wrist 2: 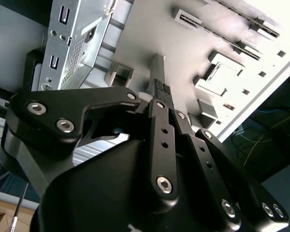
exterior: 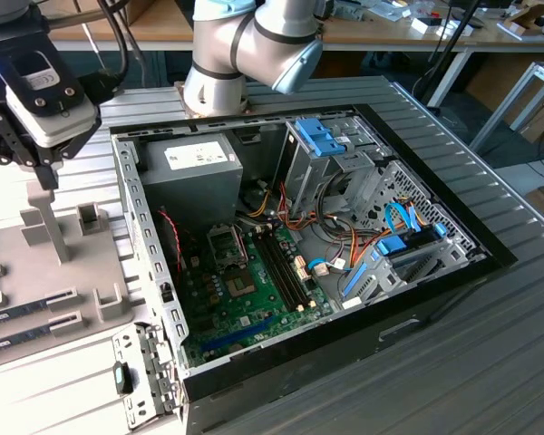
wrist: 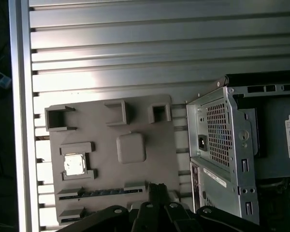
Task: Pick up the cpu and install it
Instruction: 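Reach for the cpu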
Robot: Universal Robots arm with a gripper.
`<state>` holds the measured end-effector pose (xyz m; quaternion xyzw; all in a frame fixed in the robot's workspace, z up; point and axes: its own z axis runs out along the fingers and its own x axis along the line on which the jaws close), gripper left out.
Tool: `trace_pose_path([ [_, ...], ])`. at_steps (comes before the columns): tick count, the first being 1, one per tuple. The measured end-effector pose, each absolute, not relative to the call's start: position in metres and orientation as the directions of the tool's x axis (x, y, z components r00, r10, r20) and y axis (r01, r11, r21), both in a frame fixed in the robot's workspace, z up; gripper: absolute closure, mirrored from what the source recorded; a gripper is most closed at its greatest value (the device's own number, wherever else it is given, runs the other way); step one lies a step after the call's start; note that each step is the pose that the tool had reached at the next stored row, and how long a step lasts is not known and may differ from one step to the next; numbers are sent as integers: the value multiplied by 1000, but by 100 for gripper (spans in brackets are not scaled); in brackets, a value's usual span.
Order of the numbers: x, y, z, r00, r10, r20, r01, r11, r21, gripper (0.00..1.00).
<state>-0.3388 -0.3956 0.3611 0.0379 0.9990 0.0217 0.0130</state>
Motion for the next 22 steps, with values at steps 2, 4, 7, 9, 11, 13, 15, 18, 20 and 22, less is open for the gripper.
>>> trace_pose_path([
  [2, -341, -394, 360, -997, 76, -24, 75, 996, 44, 89],
  [4, -342, -394, 360, -997, 76, -25, 75, 996, 44, 89],
  [7, -345, -393, 359, -997, 76, -25, 75, 996, 44, 89],
  [9, -346, -393, 358, -997, 76, -24, 75, 996, 44, 89],
  [11, -348, -393, 357, -997, 76, -24, 75, 996, 44, 89],
  [13, -350, -393, 357, -997, 76, -25, 75, 996, 44, 89],
  [15, -352, -393, 356, -997, 76, -24, 75, 996, 44, 89],
  [18, -356, -393, 355, -997, 76, -24, 75, 996, 44, 89],
  [20, -358, -393, 354, -997, 76, -24, 75, 996, 44, 89],
  [22, -361, -393, 353, -997, 76, -25, 75, 996, 44, 89],
])
